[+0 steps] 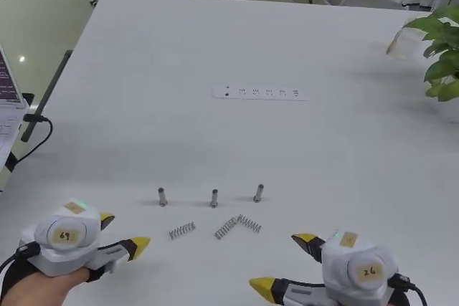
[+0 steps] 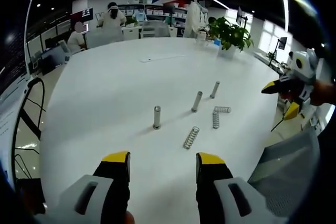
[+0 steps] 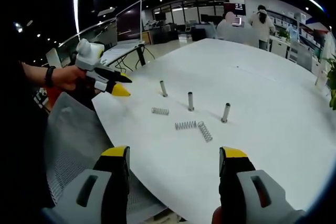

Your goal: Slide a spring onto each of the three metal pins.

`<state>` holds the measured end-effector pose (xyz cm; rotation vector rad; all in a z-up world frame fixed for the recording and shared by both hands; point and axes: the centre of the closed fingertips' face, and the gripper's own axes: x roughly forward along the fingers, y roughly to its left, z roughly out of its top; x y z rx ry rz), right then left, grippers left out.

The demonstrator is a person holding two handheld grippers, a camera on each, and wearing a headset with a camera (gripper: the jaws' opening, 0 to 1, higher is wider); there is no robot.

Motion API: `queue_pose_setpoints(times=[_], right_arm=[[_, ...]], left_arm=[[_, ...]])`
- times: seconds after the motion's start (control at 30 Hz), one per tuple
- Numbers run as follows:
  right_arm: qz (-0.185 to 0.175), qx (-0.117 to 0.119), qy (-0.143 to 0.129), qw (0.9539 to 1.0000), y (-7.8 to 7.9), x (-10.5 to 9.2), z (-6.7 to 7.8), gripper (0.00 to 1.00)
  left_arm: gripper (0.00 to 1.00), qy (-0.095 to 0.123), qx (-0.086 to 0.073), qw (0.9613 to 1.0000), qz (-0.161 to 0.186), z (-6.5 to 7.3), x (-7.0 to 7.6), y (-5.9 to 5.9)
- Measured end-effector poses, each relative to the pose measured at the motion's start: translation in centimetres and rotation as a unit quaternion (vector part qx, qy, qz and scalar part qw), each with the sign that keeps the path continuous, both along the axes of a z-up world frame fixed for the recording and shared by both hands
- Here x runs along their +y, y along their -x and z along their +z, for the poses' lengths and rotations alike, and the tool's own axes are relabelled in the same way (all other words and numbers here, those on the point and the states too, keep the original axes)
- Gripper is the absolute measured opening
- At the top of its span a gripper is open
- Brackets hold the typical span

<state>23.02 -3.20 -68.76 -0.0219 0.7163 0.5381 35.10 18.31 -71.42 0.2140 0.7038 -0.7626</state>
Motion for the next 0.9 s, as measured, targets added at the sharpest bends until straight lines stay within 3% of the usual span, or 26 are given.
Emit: queue_pose_setpoints(times=[0.43, 0.9], right_arm=[[0.004, 0.0, 0.003, 1.0, -0.3, -0.2, -0.2, 0.68], [0.014, -0.001, 0.006, 0.9999, -0.4, 0.4, -0.3, 0.68]], left_arm=[[0.57, 0.011, -0.022, 0.9991, -0.036, 2.2, -0.7, 1.4], [0.6, 0.0, -0.026, 0.9972, -0.07, 2.2, -1.3, 3.2]])
